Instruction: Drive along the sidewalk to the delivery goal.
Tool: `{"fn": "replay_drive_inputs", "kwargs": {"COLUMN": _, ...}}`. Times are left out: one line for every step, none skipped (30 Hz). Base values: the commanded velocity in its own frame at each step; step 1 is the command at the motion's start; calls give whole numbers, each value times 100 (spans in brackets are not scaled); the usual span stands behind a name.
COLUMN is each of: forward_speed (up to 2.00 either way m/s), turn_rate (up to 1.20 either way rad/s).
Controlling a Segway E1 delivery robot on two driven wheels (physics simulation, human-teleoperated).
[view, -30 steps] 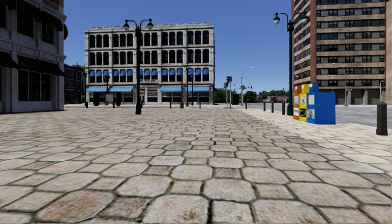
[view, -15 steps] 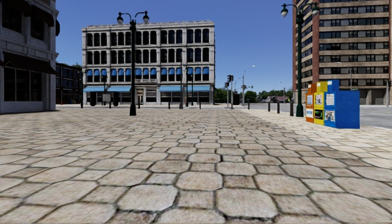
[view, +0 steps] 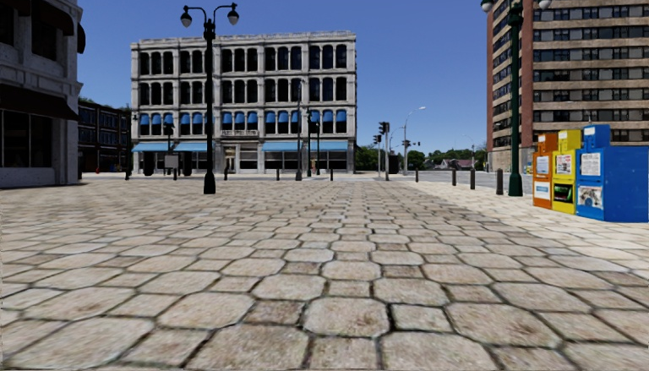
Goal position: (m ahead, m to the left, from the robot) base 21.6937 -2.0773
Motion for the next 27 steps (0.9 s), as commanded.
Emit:
{"fn": "replay_drive_inputs", "kwargs": {"forward_speed": 200, "turn_rate": 0}}
{"fn": "replay_drive_inputs", "kwargs": {"forward_speed": 200, "turn_rate": 0}}
{"fn": "replay_drive_inputs", "kwargs": {"forward_speed": 200, "turn_rate": 0}}
{"fn": "replay_drive_inputs", "kwargs": {"forward_speed": 200, "turn_rate": 0}}
{"fn": "replay_drive_inputs", "kwargs": {"forward_speed": 200, "turn_rate": 0}}
{"fn": "replay_drive_inputs", "kwargs": {"forward_speed": 200, "turn_rate": 0}}
{"fn": "replay_drive_inputs", "kwargs": {"forward_speed": 200, "turn_rate": 0}}
{"fn": "replay_drive_inputs", "kwargs": {"forward_speed": 200, "turn_rate": 0}}
{"fn": "replay_drive_inputs", "kwargs": {"forward_speed": 200, "turn_rate": 0}}
{"fn": "replay_drive_inputs", "kwargs": {"forward_speed": 200, "turn_rate": 0}}
{"fn": "replay_drive_inputs", "kwargs": {"forward_speed": 200, "turn_rate": 0}}
{"fn": "replay_drive_inputs", "kwargs": {"forward_speed": 200, "turn_rate": 0}}
{"fn": "replay_drive_inputs", "kwargs": {"forward_speed": 200, "turn_rate": 0}}
{"fn": "replay_drive_inputs", "kwargs": {"forward_speed": 200, "turn_rate": 0}}
{"fn": "replay_drive_inputs", "kwargs": {"forward_speed": 200, "turn_rate": 0}}
{"fn": "replay_drive_inputs", "kwargs": {"forward_speed": 200, "turn_rate": 0}}
{"fn": "replay_drive_inputs", "kwargs": {"forward_speed": 200, "turn_rate": 0}}
{"fn": "replay_drive_inputs", "kwargs": {"forward_speed": 200, "turn_rate": 0}}
{"fn": "replay_drive_inputs", "kwargs": {"forward_speed": 200, "turn_rate": 0}}
{"fn": "replay_drive_inputs", "kwargs": {"forward_speed": 200, "turn_rate": 0}}
{"fn": "replay_drive_inputs", "kwargs": {"forward_speed": 200, "turn_rate": 0}}
{"fn": "replay_drive_inputs", "kwargs": {"forward_speed": 200, "turn_rate": 0}}
{"fn": "replay_drive_inputs", "kwargs": {"forward_speed": 200, "turn_rate": 0}}
{"fn": "replay_drive_inputs", "kwargs": {"forward_speed": 200, "turn_rate": 0}}
{"fn": "replay_drive_inputs", "kwargs": {"forward_speed": 200, "turn_rate": 0}}
{"fn": "replay_drive_inputs", "kwargs": {"forward_speed": 200, "turn_rate": 0}}
{"fn": "replay_drive_inputs", "kwargs": {"forward_speed": 200, "turn_rate": 0}}
